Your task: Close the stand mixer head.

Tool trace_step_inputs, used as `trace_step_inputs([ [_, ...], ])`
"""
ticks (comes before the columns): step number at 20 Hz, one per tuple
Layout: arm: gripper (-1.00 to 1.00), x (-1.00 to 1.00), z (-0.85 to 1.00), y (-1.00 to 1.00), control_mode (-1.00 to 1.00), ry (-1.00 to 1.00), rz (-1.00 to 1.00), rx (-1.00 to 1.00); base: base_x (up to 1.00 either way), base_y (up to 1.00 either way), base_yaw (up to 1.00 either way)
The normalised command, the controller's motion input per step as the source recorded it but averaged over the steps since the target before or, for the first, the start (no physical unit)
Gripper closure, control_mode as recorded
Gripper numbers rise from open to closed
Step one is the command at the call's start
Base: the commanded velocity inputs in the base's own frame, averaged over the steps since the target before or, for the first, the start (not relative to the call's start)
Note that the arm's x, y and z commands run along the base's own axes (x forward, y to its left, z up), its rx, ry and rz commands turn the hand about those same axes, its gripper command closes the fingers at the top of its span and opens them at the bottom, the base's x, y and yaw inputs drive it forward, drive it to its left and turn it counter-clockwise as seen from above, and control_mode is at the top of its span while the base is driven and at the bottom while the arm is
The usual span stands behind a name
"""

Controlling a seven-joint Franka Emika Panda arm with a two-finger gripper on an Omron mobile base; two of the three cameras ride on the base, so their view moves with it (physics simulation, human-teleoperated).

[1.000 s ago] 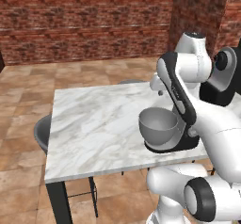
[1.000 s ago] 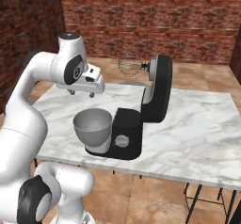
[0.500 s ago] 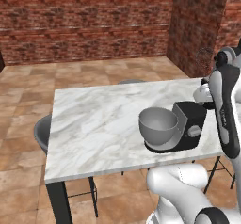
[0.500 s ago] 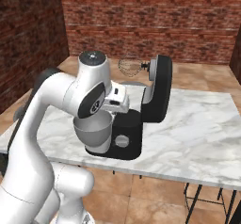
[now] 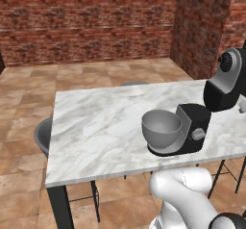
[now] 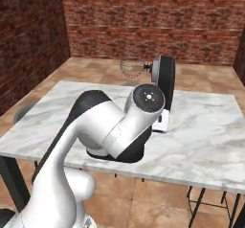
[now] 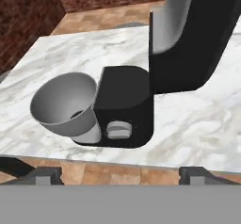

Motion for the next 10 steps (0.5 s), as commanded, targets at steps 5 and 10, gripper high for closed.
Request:
trace_step_inputs([
  [5,-1.00,0.00,0.08,-0.77,-1.00,-0.10,0.10,0.13,0.00,0.00,0.00],
  [10,-1.00,0.00,0.25,-0.48,-1.00,-0.24,0.16,0.01,0.00,0.00,0.00],
])
